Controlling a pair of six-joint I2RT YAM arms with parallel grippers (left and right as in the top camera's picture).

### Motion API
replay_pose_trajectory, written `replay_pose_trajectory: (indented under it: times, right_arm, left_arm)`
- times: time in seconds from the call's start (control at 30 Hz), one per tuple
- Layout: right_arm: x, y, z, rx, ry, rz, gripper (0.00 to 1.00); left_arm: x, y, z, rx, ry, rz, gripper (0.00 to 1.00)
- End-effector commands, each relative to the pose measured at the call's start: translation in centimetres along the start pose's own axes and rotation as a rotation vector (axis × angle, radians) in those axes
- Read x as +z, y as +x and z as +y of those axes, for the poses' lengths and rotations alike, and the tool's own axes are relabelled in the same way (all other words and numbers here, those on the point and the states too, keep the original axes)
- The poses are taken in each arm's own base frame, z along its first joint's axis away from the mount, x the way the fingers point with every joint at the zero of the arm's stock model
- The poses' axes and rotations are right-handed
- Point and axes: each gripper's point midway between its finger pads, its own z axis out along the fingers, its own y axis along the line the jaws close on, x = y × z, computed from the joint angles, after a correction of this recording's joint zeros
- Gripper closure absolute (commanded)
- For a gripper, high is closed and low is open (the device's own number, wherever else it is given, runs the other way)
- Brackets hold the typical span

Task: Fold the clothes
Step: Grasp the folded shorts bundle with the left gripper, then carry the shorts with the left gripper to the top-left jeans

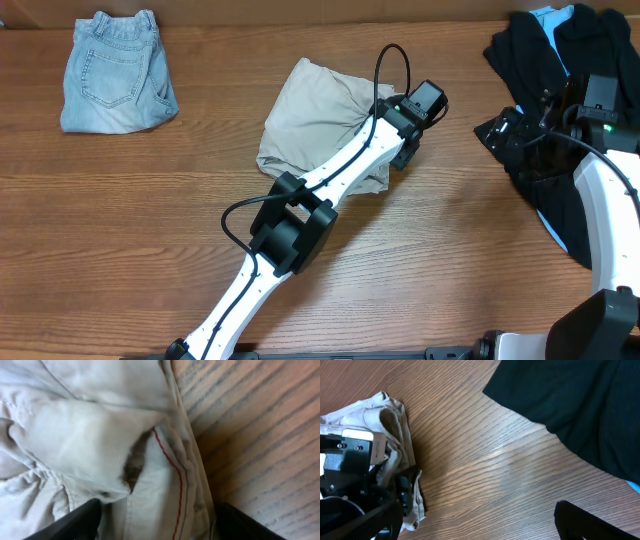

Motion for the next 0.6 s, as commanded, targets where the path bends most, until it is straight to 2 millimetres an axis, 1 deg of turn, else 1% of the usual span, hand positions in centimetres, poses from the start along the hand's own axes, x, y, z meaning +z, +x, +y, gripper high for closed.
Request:
replay_pose_trajectory:
  times: [0.0,0.03,0.07,0.1,0.17,0.2,0.23,0.27,0.37,0.43,0.5,0.57]
  right_arm:
    - [0.1,-0.2,-0.2,-0.002,0.006,-0.009,0.00]
    - [0.1,-0.3,-0.2,-0.002,0.005,-0.011,0.00]
    - [0.1,-0.3,-0.2,-0.003,0.005,-0.012,0.00]
    - [0.1,-0.4,-0.1,-0.003,0.004,-0.014,0.00]
    - [0.1,-0.4,-0.1,-0.004,0.003,-0.016,0.00]
    - [0.1,-0.4,-0.1,-0.004,0.004,-0.015,0.00]
    - [0.1,-0.4,-0.1,-0.004,0.004,-0.015,0.00]
    - [0.1,-0.3,-0.1,-0.003,0.005,-0.013,0.00]
    - [0.1,-0.3,-0.2,-0.003,0.006,-0.011,0.00]
    - [0.1,-0.3,-0.2,-0.003,0.005,-0.011,0.00]
    - [0.1,-0.3,-0.2,-0.003,0.005,-0.012,0.00]
    - [0.1,-0.3,-0.1,-0.003,0.004,-0.013,0.00]
  left_arm:
    - [3.5,3.6,0.0,0.046,-0.015,0.100,0.35]
    - [3.7,3.9,0.0,0.067,-0.015,0.107,0.39]
    - [3.9,4.1,-0.1,0.079,-0.015,0.113,0.48]
    - [3.9,4.2,-0.1,0.089,-0.014,0.116,0.62]
    - [3.9,3.9,-0.1,0.093,-0.013,0.105,0.78]
    - [3.8,3.7,-0.1,0.097,-0.013,0.099,0.83]
    - [3.7,3.6,0.0,0.095,-0.016,0.094,0.94]
    - [3.5,3.3,0.0,0.093,-0.017,0.086,0.96]
    - [2.5,2.1,0.8,0.089,-0.036,0.059,0.96]
    - [1.2,0.9,1.6,0.171,-0.047,0.039,0.96]
    - [-1.0,-0.7,3.6,0.220,-0.111,0.016,0.96]
    - [-4.3,-2.5,6.5,0.215,-0.224,-0.016,0.96]
